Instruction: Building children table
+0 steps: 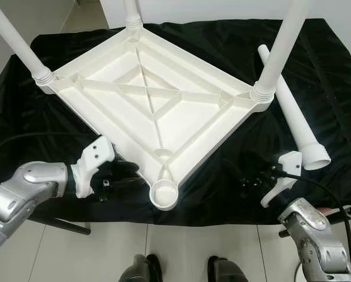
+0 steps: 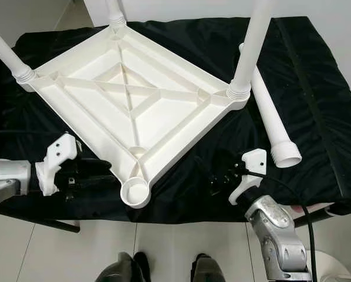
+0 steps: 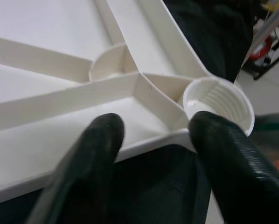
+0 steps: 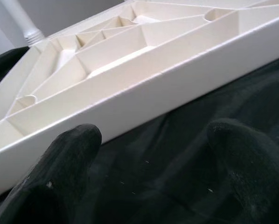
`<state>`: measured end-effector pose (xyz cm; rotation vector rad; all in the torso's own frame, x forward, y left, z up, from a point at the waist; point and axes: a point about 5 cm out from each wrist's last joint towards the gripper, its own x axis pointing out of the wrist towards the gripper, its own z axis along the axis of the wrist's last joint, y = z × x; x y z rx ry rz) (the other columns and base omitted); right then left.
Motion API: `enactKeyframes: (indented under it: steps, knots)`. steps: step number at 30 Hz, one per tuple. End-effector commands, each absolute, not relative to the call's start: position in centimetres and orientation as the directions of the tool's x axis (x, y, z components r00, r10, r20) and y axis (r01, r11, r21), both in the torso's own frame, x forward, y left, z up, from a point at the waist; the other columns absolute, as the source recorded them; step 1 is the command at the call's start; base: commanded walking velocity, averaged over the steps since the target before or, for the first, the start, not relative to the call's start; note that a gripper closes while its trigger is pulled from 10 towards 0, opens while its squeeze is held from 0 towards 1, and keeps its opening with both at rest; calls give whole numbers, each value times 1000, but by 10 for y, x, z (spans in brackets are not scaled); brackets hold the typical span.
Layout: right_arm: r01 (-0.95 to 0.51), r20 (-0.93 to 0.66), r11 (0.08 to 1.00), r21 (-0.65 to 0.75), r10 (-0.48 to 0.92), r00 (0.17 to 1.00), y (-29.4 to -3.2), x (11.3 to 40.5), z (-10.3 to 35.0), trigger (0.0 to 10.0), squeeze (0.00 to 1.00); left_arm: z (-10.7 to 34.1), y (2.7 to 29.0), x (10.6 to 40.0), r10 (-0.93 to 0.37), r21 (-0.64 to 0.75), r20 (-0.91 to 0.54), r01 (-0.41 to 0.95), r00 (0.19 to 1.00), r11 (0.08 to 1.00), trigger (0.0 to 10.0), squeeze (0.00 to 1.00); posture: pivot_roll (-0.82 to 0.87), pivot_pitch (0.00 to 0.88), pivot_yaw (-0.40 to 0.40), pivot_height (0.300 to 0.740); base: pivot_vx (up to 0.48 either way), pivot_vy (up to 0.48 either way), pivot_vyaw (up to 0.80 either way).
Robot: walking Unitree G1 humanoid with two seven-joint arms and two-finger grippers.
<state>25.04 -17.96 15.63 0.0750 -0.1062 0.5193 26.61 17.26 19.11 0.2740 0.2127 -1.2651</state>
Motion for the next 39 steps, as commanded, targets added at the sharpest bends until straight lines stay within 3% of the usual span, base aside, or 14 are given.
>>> enactKeyframes:
  steps: [1,5,6,7,8,12,13,21,22,39]
  knots:
    - [-505,103,861,63,498,861,-176,250,150,10000,0,198,173,242,-941,-56,-298,987,-160,-150,10000,1000,-142,190,99,740,0,0,0]
    - [-515,109,855,61,507,855,-175,253,152,10000,0,204,172,240,-948,-35,-282,989,-149,-145,10000,961,-138,182,92,740,0,0,0]
    - [-518,110,853,55,511,853,-175,254,153,10000,0,204,171,240,-942,-38,-296,988,-156,-151,10000,498,-140,181,92,740,0,0,0]
    - [-518,110,853,55,511,853,-175,254,153,10000,0,204,171,240,-942,-38,-296,988,-156,-151,10000,498,-140,181,92,740,0,0,0]
    - [-519,111,853,50,512,852,-176,255,153,10000,0,203,170,241,-936,-38,-313,987,-161,-157,10000,0,-140,181,91,740,0,0,0]
    - [-516,109,855,46,510,853,-178,255,154,10000,0,199,167,246,-919,-64,-349,983,-182,-170,10000,0,-146,189,93,740,0,0,0]
    - [-515,108,856,45,509,854,-178,253,153,10000,0,197,166,247,-911,-84,-360,980,-199,-180,10000,1000,-148,190,96,740,0,0,0]
    - [-507,102,861,42,501,859,-180,250,152,10000,0,193,164,248,-888,-111,-393,971,-238,-211,10000,1000,-161,200,108,740,0,0,0]
    - [-504,102,863,42,498,861,-180,249,153,10000,0,189,163,250,-878,-106,-416,971,-239,-214,10000,0,-165,204,108,740,0,0,0]
    - [-484,101,875,22,480,872,-186,247,156,10000,0,160,160,264,-790,-80,-562,967,-246,-244,10000,0,-191,221,118,740,0,0,0]
